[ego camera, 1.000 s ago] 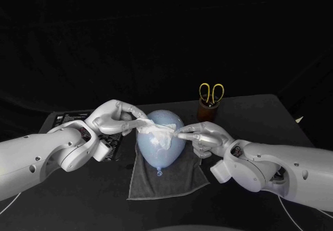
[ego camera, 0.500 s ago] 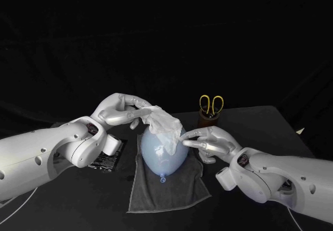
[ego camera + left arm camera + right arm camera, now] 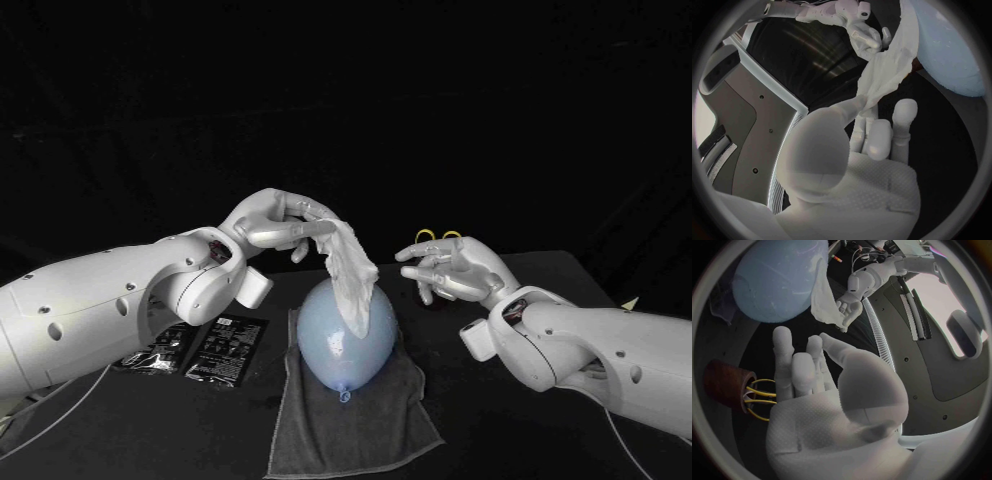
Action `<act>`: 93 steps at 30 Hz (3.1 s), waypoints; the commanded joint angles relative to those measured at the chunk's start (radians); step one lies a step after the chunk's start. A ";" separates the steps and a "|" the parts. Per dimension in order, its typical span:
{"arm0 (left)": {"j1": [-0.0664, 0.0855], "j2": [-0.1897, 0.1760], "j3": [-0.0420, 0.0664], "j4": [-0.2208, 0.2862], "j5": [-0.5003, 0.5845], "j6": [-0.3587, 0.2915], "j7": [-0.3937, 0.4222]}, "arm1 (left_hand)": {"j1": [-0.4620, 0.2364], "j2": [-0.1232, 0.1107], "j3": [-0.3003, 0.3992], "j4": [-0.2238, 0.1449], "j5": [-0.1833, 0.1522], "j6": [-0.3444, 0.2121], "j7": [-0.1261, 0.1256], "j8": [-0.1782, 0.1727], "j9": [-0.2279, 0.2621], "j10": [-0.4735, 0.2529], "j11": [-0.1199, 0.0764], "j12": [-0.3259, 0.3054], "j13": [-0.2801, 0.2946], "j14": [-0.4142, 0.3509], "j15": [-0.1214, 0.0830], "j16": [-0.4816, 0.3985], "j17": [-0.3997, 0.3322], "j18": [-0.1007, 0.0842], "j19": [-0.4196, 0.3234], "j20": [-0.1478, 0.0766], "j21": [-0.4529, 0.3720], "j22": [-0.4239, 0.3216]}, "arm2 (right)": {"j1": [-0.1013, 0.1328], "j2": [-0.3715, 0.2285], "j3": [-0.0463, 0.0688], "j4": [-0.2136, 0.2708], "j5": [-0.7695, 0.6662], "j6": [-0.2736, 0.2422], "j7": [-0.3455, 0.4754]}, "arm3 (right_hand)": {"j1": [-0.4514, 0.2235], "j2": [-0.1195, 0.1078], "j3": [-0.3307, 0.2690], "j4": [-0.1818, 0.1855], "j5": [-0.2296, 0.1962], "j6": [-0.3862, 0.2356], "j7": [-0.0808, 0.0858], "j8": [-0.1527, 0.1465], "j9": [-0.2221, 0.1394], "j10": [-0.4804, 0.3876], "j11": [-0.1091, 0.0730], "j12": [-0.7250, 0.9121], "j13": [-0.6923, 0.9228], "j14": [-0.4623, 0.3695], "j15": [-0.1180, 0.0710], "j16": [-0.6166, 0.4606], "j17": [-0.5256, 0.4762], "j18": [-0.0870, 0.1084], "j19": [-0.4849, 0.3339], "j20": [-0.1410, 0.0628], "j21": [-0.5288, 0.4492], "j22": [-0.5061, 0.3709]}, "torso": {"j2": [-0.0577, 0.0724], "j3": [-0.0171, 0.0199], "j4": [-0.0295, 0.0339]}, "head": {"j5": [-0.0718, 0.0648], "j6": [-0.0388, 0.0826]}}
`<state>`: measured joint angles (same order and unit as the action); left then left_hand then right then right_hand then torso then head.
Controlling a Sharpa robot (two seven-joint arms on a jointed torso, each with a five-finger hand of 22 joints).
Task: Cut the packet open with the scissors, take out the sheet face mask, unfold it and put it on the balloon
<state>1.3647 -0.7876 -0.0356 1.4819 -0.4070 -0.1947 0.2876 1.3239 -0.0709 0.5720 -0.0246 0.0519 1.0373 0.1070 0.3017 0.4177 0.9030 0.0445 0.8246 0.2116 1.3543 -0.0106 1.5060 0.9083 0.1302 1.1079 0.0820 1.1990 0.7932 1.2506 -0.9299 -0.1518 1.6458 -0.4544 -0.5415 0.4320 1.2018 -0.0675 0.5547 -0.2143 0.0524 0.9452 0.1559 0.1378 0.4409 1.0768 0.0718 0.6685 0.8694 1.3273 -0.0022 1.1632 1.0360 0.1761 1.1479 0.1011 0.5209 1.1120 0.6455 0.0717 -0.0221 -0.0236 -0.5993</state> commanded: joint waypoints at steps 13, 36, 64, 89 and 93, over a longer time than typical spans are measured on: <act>0.021 0.086 0.002 -0.104 -0.019 0.107 -0.063 | 0.024 -0.002 0.008 -0.002 -0.002 -0.007 0.004 0.020 0.070 0.012 -0.001 -0.012 -0.006 0.008 -0.009 -0.006 0.010 0.013 0.023 -0.003 0.005 0.021 | 0.022 0.043 0.001 -0.070 -0.046 0.022 -0.029 | -0.019 -0.068 -0.059 0.035 0.008 -0.053 0.063 -0.067 -0.044 -0.037 0.077 -0.503 -0.590 -0.336 0.084 -0.410 -0.360 0.005 -0.158 0.080 -0.269 -0.249 | -0.007 -0.0016 0.0006 | -0.013 -0.007; 0.021 0.093 0.002 -0.112 -0.026 0.115 -0.071 | 0.027 -0.004 0.013 -0.003 -0.002 -0.007 0.005 0.021 0.074 0.016 -0.001 -0.014 -0.008 0.012 -0.009 -0.005 0.016 0.010 0.034 -0.004 0.010 0.033 | 0.013 0.139 -0.002 -0.063 -0.207 0.031 -0.272 | -0.099 -0.075 -0.361 0.140 -0.004 -0.066 0.067 -0.053 -0.052 0.004 0.079 -0.539 -0.752 -0.290 0.082 -0.337 -0.428 0.006 -0.055 0.081 -0.309 -0.393 | -0.004 -0.0032 0.0004 | -0.026 -0.018; 0.021 0.089 0.002 -0.128 -0.008 0.095 -0.063 | 0.028 -0.004 0.018 -0.002 -0.002 -0.008 0.005 0.021 0.079 0.020 0.000 -0.015 -0.009 0.016 -0.009 -0.004 0.021 0.009 0.042 -0.004 0.014 0.041 | 0.009 0.153 -0.003 -0.059 -0.204 0.010 -0.239 | 0.052 0.146 -0.102 0.027 -0.003 0.125 -0.047 0.080 0.007 0.301 -0.040 -0.450 -0.654 -0.070 -0.029 0.023 -0.194 -0.002 0.045 -0.032 -0.053 -0.201 | -0.003 -0.0017 -0.0007 | -0.025 -0.017; 0.021 0.086 0.006 -0.165 0.030 0.056 -0.044 | 0.033 -0.003 0.028 -0.002 -0.002 -0.008 0.005 0.021 0.085 0.021 0.000 -0.016 -0.010 0.016 -0.009 -0.006 0.015 0.009 0.045 -0.005 0.013 0.038 | 0.010 0.073 -0.003 -0.008 -0.082 0.131 -0.269 | 0.011 0.120 0.142 -0.048 -0.001 0.093 -0.011 0.045 -0.001 0.265 -0.009 -0.510 -0.630 -0.158 -0.005 0.028 -0.256 0.007 -0.090 -0.005 0.104 -0.011 | 0.000 -0.0031 0.0004 | -0.031 -0.022; 0.023 0.086 0.016 -0.173 0.039 0.049 -0.040 | 0.033 -0.003 0.030 -0.002 -0.002 -0.008 0.005 0.021 0.086 0.021 0.000 -0.017 -0.010 0.016 -0.009 -0.006 0.015 0.009 0.045 -0.005 0.013 0.038 | 0.011 0.069 -0.003 -0.006 -0.116 0.142 -0.307 | 0.043 0.109 0.160 -0.073 0.000 0.095 -0.009 0.042 -0.005 0.254 -0.007 -0.500 -0.610 -0.156 -0.006 0.030 -0.260 0.007 -0.093 -0.011 0.134 0.016 | -0.001 -0.0032 0.0018 | -0.029 -0.026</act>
<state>1.3799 -0.6980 -0.0270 1.3192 -0.4060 -0.1063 0.2174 1.3575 -0.0828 0.5965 -0.0258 0.0456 1.0283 0.1091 0.3193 0.4178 0.9167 0.0450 0.8093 0.2008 1.3652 -0.0214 1.5023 0.9241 0.1303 1.1491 0.0770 1.2108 0.8310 1.2658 -0.8556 -0.1500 1.6414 -0.5333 -0.4518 0.1890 1.2271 0.0388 0.6335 -0.2016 0.0487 1.0315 0.1401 0.1814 0.4369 1.3372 0.0664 0.1657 0.2584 1.1703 -0.0010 1.1894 0.7762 0.1712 1.0583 0.0933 0.6529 1.1263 0.6447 0.0686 -0.0218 -0.0540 -0.6229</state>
